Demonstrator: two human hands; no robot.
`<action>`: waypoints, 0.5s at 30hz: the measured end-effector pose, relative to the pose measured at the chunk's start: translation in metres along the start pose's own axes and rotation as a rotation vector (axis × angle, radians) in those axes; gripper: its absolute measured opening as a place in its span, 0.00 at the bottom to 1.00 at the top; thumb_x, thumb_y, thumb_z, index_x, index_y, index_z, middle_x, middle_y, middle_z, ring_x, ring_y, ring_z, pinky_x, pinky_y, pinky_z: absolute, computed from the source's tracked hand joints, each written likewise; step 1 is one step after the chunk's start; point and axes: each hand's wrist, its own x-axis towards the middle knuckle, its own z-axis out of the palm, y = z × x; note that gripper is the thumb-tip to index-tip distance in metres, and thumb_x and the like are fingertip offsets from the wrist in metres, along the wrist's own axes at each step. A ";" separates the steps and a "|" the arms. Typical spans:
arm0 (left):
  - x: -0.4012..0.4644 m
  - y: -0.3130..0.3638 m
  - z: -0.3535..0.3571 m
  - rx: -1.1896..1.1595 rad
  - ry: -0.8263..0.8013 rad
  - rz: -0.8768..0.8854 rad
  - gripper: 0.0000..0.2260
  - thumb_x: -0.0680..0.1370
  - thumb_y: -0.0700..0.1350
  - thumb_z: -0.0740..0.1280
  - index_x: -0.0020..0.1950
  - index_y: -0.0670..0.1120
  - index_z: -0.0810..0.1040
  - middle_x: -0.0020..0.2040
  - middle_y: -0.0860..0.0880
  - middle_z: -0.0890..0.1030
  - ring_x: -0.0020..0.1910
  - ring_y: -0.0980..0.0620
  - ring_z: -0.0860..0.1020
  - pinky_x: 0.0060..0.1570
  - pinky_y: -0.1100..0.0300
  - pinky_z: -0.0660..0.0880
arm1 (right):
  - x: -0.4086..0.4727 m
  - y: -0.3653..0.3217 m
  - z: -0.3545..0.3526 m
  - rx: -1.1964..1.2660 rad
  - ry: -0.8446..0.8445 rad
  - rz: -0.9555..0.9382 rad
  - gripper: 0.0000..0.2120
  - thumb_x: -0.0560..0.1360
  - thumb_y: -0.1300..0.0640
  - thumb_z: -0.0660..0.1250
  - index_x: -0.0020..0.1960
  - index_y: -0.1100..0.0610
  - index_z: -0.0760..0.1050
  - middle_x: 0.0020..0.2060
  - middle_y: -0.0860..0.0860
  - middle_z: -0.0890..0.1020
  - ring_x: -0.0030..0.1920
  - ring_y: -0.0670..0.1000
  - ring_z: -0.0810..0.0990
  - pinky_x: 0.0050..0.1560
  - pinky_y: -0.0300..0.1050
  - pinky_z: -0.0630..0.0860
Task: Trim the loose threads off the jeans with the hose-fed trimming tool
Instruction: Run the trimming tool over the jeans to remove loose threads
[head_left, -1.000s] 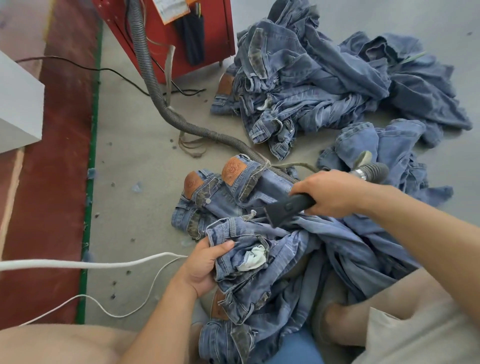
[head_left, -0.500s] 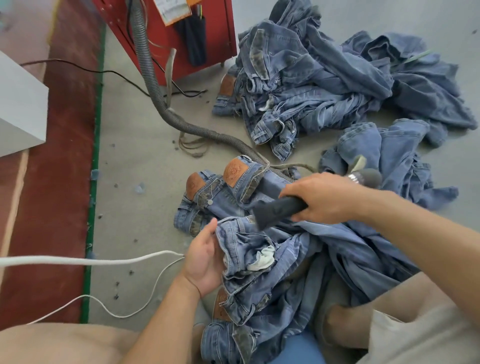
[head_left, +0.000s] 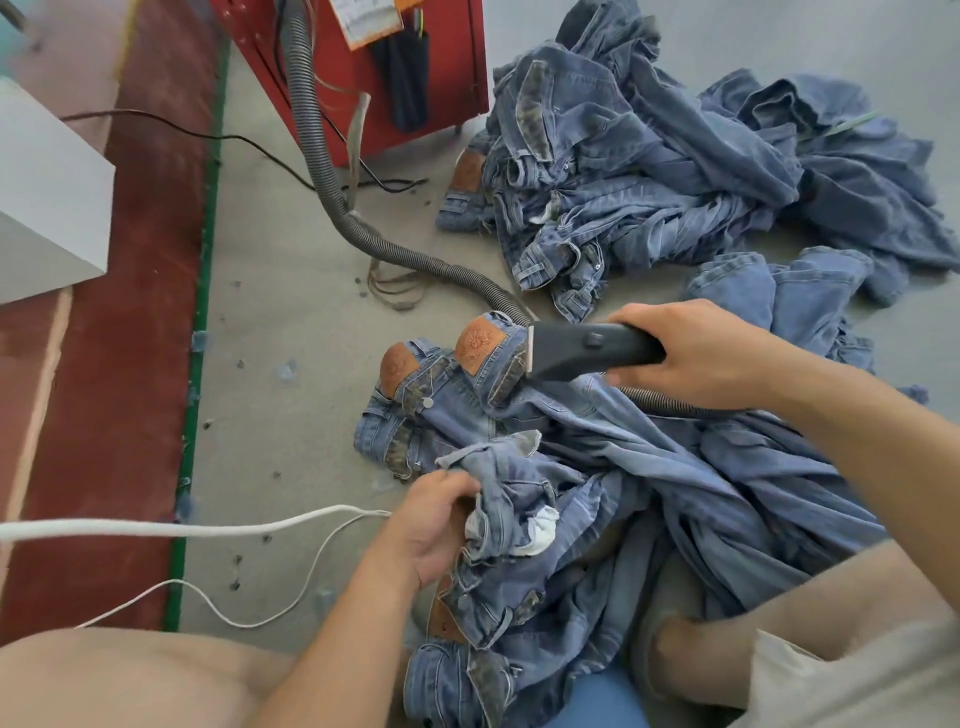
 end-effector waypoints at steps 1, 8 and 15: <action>0.002 -0.003 0.000 -0.040 0.043 0.013 0.13 0.77 0.28 0.58 0.59 0.29 0.76 0.57 0.30 0.77 0.52 0.34 0.79 0.58 0.36 0.77 | 0.000 0.001 0.002 -0.011 -0.009 -0.011 0.15 0.75 0.45 0.75 0.60 0.43 0.77 0.42 0.37 0.80 0.46 0.48 0.78 0.48 0.46 0.70; -0.006 -0.009 0.017 -0.290 -0.034 -0.213 0.29 0.75 0.55 0.69 0.70 0.37 0.78 0.70 0.31 0.75 0.67 0.32 0.77 0.72 0.33 0.68 | -0.002 0.001 0.010 -0.189 -0.160 -0.031 0.17 0.76 0.46 0.73 0.63 0.38 0.74 0.51 0.40 0.82 0.52 0.50 0.79 0.55 0.55 0.77; -0.003 -0.010 0.023 -0.137 0.021 -0.082 0.18 0.82 0.34 0.62 0.71 0.31 0.73 0.67 0.27 0.76 0.67 0.28 0.75 0.60 0.36 0.78 | -0.006 0.001 0.013 -0.373 -0.306 -0.043 0.13 0.77 0.45 0.69 0.60 0.35 0.73 0.49 0.37 0.79 0.52 0.47 0.79 0.43 0.43 0.72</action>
